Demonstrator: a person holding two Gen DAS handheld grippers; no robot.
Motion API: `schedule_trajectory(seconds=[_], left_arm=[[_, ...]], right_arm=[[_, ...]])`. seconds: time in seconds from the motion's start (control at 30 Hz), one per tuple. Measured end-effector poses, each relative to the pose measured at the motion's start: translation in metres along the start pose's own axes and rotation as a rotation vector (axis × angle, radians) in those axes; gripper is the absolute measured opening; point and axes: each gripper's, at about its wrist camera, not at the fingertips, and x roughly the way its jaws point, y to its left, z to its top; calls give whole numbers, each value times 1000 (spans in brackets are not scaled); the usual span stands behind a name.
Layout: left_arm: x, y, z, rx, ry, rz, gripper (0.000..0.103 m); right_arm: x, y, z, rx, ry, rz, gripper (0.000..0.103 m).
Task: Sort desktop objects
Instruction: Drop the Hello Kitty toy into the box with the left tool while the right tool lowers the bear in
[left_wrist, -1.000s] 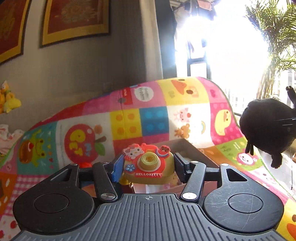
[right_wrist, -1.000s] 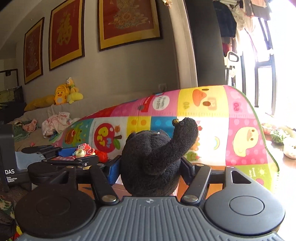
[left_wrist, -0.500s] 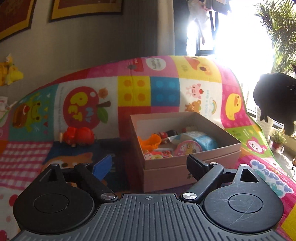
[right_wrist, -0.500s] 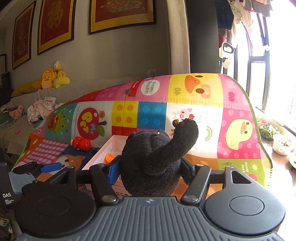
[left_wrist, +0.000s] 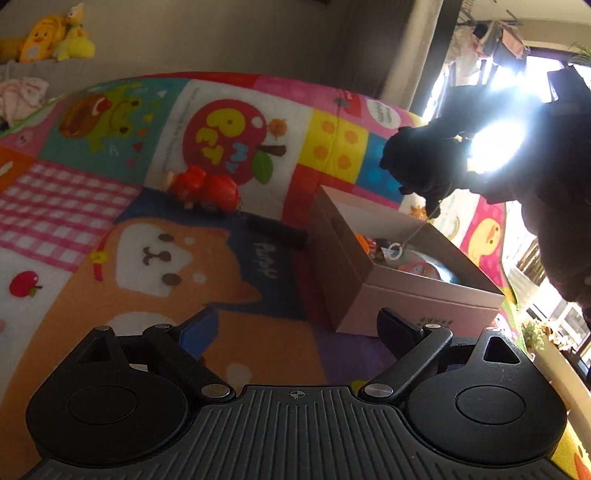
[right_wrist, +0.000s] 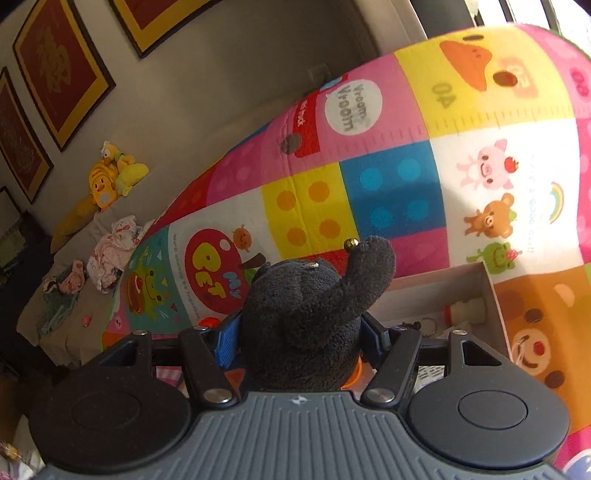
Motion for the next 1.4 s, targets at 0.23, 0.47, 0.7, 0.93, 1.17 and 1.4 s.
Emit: schedule_trajectory(seconds=[0.23, 0.47, 0.7, 0.93, 1.17, 1.4], left_arm=[[-2, -1, -2, -2, 4, -18, 97], [3, 4, -1, -34, 25, -5, 100], [3, 1, -1, -17, 29, 9, 100], [6, 3, 0, -39, 52, 33, 100], [-18, 3, 18, -28, -27, 49, 100], [-33, 9, 26, -29, -84, 95, 101]], right_arm=[[60, -27, -2, 46, 110, -93, 68], [33, -35, 2, -113, -4, -282, 73], [36, -47, -4, -212, 29, -439, 50], [1, -18, -2, -163, -52, -193, 50], [49, -38, -18, 86, 137, -165, 40], [61, -40, -34, 248, 230, -78, 31]])
